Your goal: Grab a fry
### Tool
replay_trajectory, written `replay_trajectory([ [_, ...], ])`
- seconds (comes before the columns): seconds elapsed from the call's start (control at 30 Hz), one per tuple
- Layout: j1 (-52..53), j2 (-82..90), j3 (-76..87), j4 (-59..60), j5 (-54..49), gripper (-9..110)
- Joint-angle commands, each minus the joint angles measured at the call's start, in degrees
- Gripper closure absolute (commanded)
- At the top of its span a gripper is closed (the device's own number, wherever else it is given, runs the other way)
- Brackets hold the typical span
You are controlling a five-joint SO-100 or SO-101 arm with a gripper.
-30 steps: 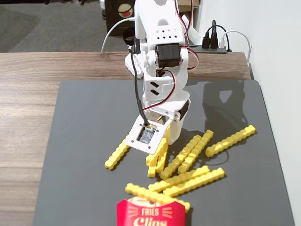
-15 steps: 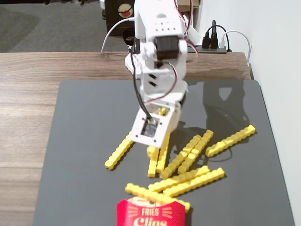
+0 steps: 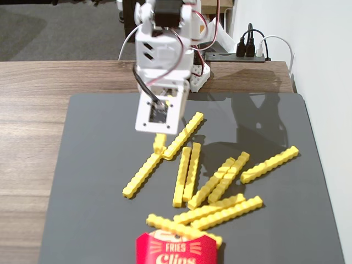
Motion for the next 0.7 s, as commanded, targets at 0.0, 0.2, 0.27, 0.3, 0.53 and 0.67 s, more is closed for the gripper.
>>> replay_trajectory([
  [0.0, 0.1, 3.1, -5.7, 2.6, -2.1, 101],
  [0.2, -0.4, 2.1, -14.9, 7.7, -2.5, 101],
  [0.27, -0.4, 1.6, -17.4, 9.0, -2.5, 101],
  [0.3, -0.4, 1.3, -18.5, 9.5, -2.5, 101],
  [0.53, -0.4, 0.6, -20.0, 10.5, -2.7, 101],
  [0.67, 0.0, -0.3, -20.0, 10.5, -2.7, 101],
])
